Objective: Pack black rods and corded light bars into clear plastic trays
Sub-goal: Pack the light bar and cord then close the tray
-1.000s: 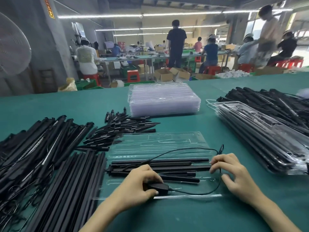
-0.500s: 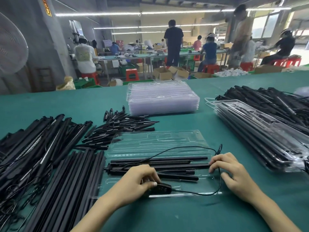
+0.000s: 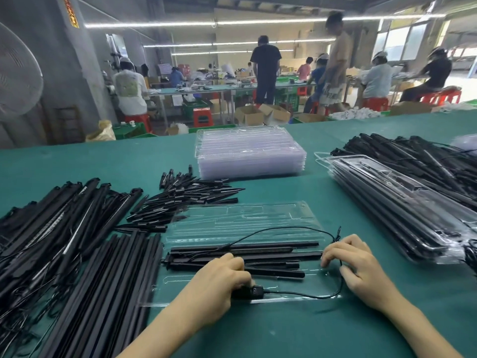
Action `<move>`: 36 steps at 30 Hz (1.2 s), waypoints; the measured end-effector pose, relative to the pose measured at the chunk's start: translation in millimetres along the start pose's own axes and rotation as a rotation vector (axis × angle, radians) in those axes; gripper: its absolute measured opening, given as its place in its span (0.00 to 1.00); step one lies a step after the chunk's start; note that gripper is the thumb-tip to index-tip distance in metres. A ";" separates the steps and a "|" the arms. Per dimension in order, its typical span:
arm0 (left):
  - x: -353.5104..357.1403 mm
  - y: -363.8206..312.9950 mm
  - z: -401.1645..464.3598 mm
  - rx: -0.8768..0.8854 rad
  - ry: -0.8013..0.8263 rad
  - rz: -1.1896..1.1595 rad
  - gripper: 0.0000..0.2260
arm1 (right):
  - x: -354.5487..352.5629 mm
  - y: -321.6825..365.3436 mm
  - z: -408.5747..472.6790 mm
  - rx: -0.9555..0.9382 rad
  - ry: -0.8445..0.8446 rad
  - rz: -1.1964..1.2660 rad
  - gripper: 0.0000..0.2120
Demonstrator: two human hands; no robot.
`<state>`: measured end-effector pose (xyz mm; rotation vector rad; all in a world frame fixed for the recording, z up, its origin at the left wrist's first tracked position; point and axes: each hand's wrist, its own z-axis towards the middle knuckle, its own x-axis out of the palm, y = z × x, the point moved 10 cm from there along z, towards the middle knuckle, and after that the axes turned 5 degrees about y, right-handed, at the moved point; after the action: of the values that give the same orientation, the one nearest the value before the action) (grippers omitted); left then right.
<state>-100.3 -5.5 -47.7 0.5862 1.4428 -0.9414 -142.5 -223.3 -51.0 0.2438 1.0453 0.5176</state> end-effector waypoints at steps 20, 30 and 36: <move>10.6 -1.0 9.9 -0.110 0.118 0.124 0.08 | -21.7 -25.6 -3.7 0.209 -0.202 0.277 0.22; 2.0 22.3 0.3 -0.181 -0.002 -0.273 0.04 | -0.4 -41.2 -6.9 0.428 0.011 0.281 0.22; 1.3 23.6 7.1 -0.209 0.008 -0.262 0.07 | -19.3 -38.2 -8.2 0.399 -0.161 0.233 0.13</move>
<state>-77.1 1.1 -53.1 0.2503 1.6274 -0.9751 -146.1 -266.3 -56.8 0.7551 0.9608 0.4850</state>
